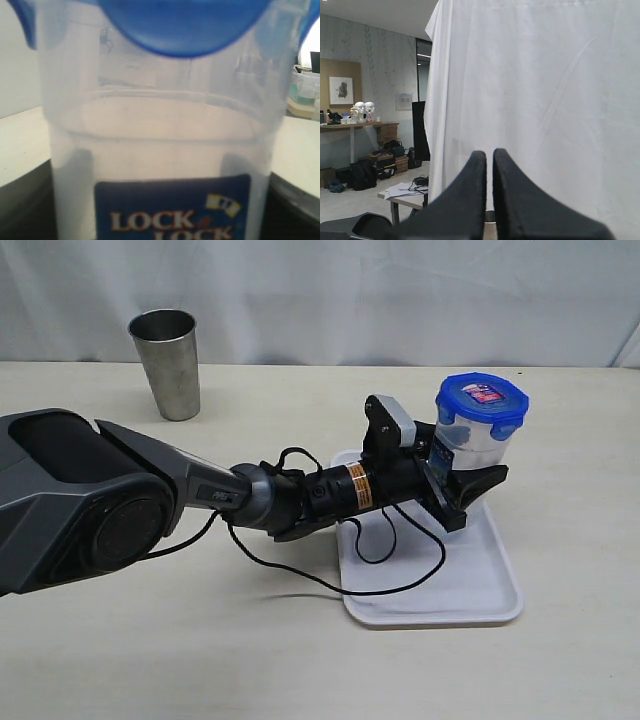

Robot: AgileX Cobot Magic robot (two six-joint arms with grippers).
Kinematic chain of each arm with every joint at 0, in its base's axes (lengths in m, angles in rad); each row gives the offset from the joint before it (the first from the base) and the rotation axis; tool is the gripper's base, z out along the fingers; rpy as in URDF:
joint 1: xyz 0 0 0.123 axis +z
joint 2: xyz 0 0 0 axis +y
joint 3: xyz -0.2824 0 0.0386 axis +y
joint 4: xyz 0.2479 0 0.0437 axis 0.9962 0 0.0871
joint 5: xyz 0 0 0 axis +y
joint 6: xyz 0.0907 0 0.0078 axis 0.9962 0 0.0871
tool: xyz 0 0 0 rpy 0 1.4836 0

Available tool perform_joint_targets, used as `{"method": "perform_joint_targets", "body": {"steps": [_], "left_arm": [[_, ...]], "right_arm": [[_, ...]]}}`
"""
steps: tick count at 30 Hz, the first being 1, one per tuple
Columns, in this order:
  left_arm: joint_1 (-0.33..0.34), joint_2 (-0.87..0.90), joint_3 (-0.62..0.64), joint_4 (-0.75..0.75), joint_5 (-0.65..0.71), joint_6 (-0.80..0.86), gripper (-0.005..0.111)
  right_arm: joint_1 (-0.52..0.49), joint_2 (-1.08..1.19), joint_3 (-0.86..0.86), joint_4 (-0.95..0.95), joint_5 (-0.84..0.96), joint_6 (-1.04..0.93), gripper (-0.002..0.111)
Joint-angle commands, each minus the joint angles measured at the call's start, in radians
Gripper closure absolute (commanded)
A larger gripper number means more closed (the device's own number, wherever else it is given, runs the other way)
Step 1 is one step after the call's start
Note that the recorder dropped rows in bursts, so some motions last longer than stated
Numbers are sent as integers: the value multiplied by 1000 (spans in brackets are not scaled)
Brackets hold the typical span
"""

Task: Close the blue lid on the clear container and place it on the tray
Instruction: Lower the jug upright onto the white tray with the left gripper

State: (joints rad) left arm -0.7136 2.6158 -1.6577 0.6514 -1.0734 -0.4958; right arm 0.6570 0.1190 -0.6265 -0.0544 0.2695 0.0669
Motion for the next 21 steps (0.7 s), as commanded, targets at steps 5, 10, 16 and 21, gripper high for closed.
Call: {"method": "perform_joint_targets", "body": {"steps": [5,10,16,21], "left_arm": [[2,-8,-12,-28,-25,5,54],[4,-8,-12,-28,29,5,26],[8,-8,-12,-26,47,5,26],[33,-8,-12,49,10,2,26]], "right_arm": [[-5,-4,-1,-1,-6,-1,104],[-5,-4,-1,-1,-6,-1,104],[-5,-4,-1,-1,-6,-1,104],[-5,-4,-1,-1,-6,-1,104]]}}
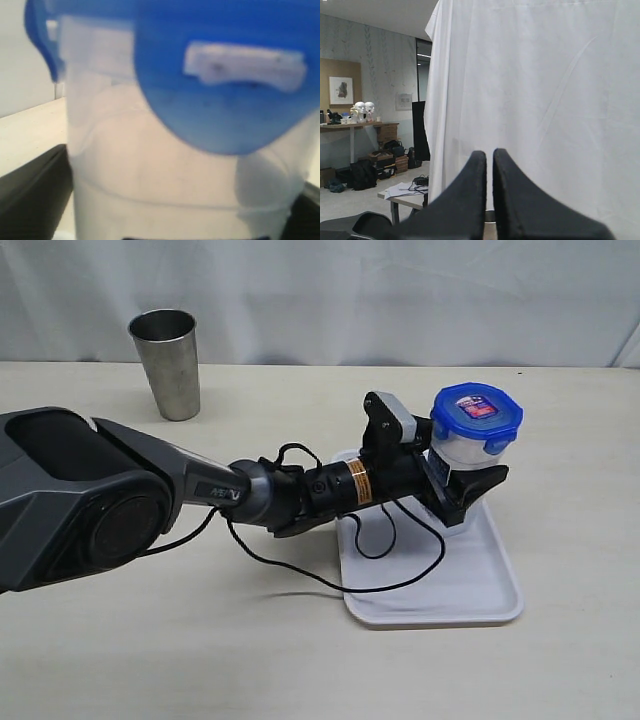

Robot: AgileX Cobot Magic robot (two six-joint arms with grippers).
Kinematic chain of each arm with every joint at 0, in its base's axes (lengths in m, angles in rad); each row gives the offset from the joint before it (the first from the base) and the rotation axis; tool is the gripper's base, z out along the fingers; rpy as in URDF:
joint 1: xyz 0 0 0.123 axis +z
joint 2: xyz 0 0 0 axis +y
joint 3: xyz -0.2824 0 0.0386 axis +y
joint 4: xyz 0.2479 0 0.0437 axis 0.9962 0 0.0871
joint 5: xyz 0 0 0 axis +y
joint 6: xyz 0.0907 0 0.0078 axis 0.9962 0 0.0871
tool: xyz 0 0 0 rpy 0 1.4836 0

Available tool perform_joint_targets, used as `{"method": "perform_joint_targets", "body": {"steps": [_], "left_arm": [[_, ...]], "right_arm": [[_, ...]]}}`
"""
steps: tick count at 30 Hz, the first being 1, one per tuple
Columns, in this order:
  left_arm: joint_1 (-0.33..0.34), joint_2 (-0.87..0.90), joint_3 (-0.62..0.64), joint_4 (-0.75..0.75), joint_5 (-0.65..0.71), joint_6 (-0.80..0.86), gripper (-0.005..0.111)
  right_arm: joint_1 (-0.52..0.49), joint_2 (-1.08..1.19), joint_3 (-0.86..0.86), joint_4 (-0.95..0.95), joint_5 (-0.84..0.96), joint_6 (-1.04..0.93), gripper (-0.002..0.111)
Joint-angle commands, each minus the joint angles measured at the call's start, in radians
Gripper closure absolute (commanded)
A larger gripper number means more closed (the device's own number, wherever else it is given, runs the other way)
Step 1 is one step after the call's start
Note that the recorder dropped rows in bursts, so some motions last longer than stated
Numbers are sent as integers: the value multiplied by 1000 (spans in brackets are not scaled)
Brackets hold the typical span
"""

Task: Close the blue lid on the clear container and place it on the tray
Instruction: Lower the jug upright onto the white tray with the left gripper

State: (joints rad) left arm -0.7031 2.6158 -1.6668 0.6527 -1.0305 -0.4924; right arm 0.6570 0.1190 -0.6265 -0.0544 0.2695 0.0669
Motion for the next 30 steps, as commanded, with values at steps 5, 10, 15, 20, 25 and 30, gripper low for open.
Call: {"method": "perform_joint_targets", "body": {"steps": [5,10,15,20,25,30], "left_arm": [[54,-8,-3,118,-78,-13,26],[69,-8,-3,192,-79,-13,26],[79,-8,-3,234,-79,-13,26],[88,-8,-3,247,-82,-13,26],[103,-8,-3,265,-82,-21,26],[114,-8,-3,331,-82,-33,26]], "right_arm": [[-5,-4,-1,-1,-6,-1,104],[-5,-4,-1,-1,-6,-1,104],[-5,-4,-1,-1,-6,-1,104],[-5,-4,-1,-1,-6,-1,104],[-5,-4,-1,-1,-6,-1,104],[-5,-4,-1,-1,-6,-1,104]]}}
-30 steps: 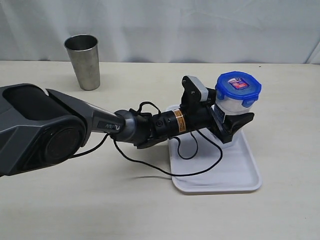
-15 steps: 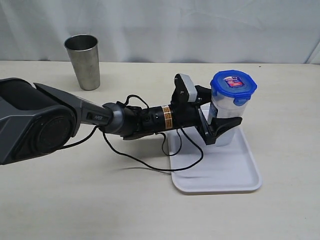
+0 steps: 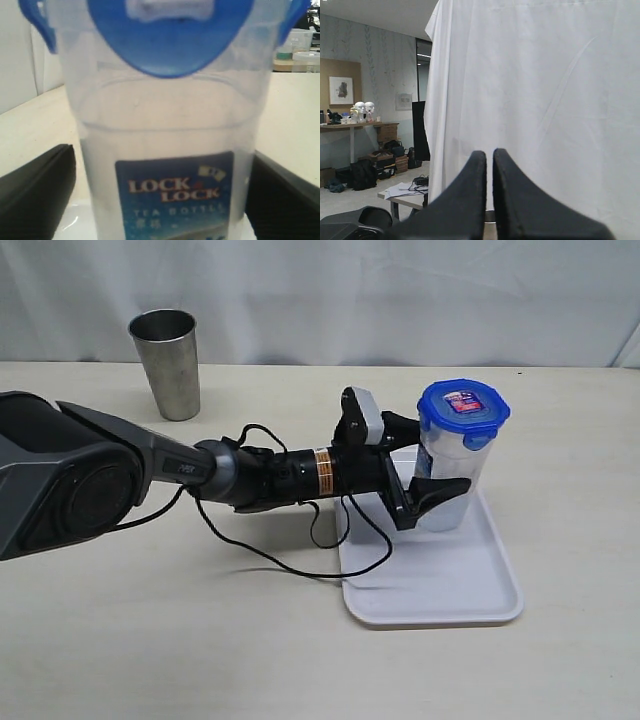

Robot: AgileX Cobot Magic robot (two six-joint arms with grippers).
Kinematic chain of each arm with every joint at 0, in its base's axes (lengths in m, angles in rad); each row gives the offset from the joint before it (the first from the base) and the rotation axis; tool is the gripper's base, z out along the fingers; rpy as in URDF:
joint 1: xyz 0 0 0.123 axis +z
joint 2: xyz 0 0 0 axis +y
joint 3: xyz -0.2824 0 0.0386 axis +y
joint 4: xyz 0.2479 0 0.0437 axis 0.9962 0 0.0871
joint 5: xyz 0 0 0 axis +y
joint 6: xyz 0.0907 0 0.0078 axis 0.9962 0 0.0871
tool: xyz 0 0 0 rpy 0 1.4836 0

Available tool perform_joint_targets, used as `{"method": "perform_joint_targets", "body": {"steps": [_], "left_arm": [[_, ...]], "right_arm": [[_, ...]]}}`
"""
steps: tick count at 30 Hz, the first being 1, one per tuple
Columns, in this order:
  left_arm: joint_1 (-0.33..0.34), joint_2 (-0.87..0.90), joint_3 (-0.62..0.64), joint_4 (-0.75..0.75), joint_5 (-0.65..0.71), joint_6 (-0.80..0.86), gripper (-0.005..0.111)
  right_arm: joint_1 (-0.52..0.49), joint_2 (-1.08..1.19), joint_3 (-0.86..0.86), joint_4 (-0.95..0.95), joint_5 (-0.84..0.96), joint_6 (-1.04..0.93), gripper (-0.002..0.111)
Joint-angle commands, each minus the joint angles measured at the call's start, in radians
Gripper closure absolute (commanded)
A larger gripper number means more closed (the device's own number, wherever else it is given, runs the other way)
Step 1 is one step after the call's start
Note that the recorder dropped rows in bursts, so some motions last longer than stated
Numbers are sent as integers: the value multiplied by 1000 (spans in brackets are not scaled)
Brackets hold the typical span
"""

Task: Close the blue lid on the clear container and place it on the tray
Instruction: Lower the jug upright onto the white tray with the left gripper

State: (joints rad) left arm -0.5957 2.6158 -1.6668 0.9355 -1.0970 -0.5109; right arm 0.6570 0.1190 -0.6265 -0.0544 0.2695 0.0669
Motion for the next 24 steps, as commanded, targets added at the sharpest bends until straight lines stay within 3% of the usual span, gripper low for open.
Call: {"method": "perform_joint_targets", "body": {"steps": [1,12,17,21,24], "left_arm": [[7,-8,-3,59,-15,-14,26],[70,-8,-3,108,-85,-73,26],[107,-8,-3,227,-99,-76,26],[144,-8,-3,237,-124,-147,26],[162,-11,-1,241,-124,-149,32]], "right_arm": [[-5,-4,-1,-1,-6,-1,104],[-5,-4,-1,-1,-6,-1,104],[-5,-4,-1,-1,-6,-1,104],[-5,-4,-1,-1,-6,-1,104],[-5,-4,-1,-1,-6,-1,104]]}}
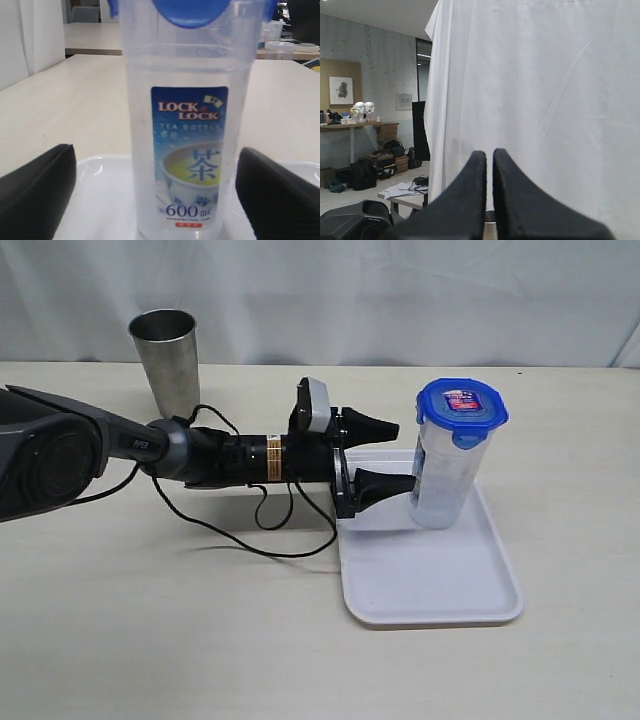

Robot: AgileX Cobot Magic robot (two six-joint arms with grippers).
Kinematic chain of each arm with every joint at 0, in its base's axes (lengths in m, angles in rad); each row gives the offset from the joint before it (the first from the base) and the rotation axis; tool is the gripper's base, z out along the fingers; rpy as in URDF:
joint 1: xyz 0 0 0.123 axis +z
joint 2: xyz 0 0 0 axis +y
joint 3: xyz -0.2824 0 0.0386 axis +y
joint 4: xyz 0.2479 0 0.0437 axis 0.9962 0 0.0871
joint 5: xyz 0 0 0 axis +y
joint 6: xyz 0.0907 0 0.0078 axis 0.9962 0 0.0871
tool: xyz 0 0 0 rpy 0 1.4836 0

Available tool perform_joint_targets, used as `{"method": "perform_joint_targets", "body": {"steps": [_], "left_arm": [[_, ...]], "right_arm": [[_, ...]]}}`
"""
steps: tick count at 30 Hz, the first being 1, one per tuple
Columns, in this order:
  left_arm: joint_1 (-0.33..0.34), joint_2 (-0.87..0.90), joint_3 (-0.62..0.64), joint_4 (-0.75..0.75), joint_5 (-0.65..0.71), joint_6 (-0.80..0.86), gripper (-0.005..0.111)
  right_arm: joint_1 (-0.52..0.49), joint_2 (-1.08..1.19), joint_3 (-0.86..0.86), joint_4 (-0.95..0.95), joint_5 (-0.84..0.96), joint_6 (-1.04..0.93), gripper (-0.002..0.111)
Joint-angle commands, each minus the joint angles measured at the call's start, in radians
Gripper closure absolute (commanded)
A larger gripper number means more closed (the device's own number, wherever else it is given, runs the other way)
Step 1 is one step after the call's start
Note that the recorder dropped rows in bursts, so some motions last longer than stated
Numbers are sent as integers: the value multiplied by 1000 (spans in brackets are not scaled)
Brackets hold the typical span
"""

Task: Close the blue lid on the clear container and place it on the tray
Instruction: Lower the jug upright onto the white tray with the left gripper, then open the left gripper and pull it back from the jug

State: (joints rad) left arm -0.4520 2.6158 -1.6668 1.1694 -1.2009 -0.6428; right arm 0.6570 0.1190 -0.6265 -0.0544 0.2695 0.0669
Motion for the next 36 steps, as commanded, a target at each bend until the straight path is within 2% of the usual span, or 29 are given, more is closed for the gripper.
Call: {"method": "perform_joint_targets", "body": {"steps": [1,4,5,9,12,16,21,25,27,32,36], "left_arm": [[22,-13,1,7,-20,-17,38],[47,-16,1,29,-20,-29,67],[50,-16,1,40,-20,-51,72],[61,-31,1,151,-20,-98,106],[63,-62,1,240,-9,-109,107],[57,-125,1,309,115,-240,107],[57,-210,1,407,305,-507,107],[57,-287,1,575,484,-826,107],[57,-317,22,575,510,-940,107],[50,-406,112,575,594,-945,107],[33,-508,224,575,807,-945,107]], "right_arm": [[-5,-4,-1,-1,-6,-1,104],[-5,-4,-1,-1,-6,-1,104],[-5,-4,-1,-1,-6,-1,104],[-5,-4,-1,-1,-6,-1,104],[-5,-4,-1,-1,-6,-1,104],[-5,-4,-1,-1,-6,-1,104],[-5,-4,-1,-1,-6,-1,104],[-5,-6,-1,-1,-6,-1,104],[-5,-16,-1,-1,-6,-1,104],[-5,-65,-1,-1,-6,-1,104],[-5,-116,-1,-1,-6,-1,104]]}}
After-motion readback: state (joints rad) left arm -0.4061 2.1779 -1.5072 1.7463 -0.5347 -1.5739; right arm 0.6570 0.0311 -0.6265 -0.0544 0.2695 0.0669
